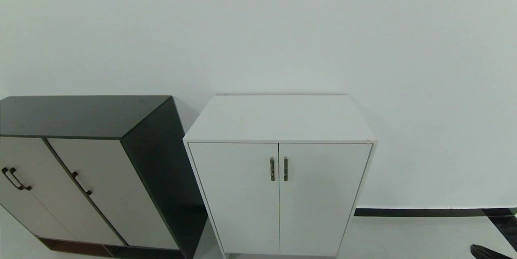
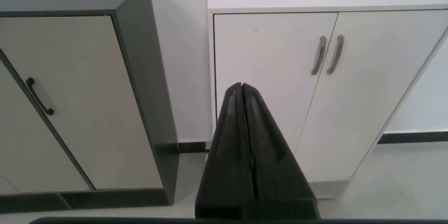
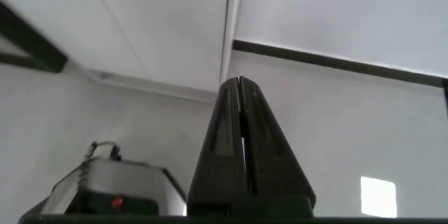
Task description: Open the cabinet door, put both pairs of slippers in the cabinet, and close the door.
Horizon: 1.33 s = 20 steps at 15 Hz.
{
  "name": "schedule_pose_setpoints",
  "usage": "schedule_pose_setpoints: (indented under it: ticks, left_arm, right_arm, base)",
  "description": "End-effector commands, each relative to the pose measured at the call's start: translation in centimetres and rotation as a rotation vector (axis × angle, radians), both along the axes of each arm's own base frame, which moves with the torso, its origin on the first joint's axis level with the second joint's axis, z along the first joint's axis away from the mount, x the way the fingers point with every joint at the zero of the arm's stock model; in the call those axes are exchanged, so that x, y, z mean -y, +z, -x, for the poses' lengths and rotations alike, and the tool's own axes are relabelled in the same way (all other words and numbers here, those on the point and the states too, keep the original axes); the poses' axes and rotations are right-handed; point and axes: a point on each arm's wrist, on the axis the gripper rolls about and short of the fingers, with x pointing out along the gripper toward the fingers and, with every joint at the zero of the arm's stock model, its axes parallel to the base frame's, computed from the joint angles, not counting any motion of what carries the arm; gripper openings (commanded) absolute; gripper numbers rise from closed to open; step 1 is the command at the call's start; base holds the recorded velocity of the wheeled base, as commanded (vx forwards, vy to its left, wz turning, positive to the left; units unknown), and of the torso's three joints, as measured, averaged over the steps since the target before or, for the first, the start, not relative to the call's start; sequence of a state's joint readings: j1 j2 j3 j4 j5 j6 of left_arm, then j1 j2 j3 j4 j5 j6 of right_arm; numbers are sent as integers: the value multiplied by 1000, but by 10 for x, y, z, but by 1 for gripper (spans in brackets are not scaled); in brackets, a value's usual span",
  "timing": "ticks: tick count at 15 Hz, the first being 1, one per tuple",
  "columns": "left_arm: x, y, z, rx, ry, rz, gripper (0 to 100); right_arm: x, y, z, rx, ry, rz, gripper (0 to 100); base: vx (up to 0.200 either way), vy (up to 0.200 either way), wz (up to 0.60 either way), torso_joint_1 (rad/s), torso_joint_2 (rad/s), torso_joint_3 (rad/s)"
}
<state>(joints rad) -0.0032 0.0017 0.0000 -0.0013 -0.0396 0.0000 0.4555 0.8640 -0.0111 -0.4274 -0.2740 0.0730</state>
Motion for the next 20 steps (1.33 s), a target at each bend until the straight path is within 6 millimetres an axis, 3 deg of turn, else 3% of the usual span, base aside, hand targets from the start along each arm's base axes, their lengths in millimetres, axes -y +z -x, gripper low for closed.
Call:
schedule_pose_setpoints:
  ticks: [1, 13, 16, 20]
  left_arm:
    - [0, 0, 0, 0, 0, 0, 0]
    - [0, 0, 0, 0, 0, 0, 0]
    - [0, 0, 0, 0, 0, 0, 0]
    - [0, 0, 0, 0, 0, 0, 0]
  right_arm:
    - [30, -19, 69, 132, 158, -114, 0]
    - [29, -25, 69, 166, 305, -74, 0]
    - [27, -25, 67, 138, 97, -36, 0]
    - [27, -26, 78, 270, -122, -37, 0]
  base:
    - [0, 0, 0, 0, 0, 0]
    - [0, 0, 0, 0, 0, 0]
    - [0, 0, 0, 0, 0, 0]
    - [0, 0, 0, 0, 0, 0]
